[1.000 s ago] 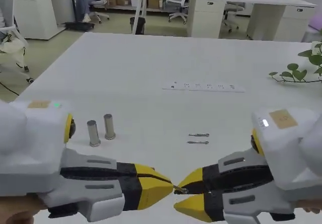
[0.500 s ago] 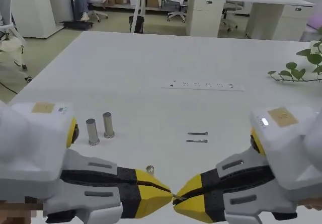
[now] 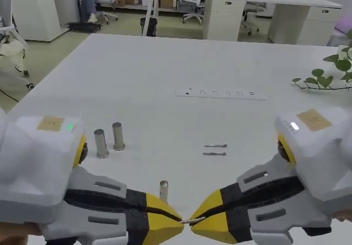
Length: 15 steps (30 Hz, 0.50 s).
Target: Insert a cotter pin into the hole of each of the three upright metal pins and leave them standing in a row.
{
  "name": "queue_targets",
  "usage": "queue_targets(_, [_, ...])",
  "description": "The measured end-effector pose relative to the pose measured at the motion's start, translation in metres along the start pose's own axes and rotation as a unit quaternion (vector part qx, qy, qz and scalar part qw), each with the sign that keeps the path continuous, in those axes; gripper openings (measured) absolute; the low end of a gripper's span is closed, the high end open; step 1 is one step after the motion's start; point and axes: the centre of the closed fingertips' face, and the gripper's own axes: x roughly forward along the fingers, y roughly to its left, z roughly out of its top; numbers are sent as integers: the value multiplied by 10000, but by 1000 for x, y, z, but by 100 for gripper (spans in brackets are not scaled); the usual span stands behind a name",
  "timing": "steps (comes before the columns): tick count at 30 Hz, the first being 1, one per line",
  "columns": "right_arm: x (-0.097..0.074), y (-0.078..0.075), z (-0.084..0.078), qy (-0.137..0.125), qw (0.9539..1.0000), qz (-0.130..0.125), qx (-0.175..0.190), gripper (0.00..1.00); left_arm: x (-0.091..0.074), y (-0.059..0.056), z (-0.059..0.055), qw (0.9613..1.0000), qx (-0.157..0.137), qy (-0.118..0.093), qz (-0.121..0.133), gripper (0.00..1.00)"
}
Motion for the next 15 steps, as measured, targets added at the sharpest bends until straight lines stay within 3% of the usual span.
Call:
queue_targets(5, [-2, 3, 0, 13, 9999, 86, 82, 3, 3, -3, -2, 9998, 114, 132, -47, 0])
queue_targets(15, [-5, -11, 3, -219, 9990, -271, 270, 2, 3, 10, 5, 9999, 46, -24, 154, 1])
